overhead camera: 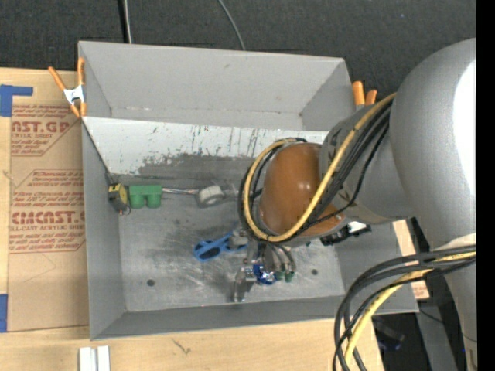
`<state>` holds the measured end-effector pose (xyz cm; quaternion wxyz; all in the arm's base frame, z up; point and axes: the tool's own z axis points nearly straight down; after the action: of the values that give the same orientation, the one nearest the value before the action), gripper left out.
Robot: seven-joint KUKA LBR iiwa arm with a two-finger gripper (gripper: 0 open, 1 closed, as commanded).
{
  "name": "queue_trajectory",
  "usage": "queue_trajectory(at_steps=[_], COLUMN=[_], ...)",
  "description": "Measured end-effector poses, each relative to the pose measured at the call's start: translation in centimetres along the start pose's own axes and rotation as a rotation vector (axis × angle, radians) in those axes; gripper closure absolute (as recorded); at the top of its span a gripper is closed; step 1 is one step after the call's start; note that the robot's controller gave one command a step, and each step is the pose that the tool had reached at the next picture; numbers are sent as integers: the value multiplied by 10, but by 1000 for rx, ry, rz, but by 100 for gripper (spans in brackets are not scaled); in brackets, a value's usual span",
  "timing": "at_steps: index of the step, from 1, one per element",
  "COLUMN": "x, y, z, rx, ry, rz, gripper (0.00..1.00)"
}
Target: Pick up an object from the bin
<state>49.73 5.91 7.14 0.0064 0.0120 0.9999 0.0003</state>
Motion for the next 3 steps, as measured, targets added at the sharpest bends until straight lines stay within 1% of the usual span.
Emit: queue_trajectory(at_steps=[1,2,3], x=[-3,-9,-7], y=[1,1,1], z=[-6,-90,-87], rx=[-3,-1,-1], ry=[-9,6,13], rz=[0,-161,-159], gripper=[100,100,0])
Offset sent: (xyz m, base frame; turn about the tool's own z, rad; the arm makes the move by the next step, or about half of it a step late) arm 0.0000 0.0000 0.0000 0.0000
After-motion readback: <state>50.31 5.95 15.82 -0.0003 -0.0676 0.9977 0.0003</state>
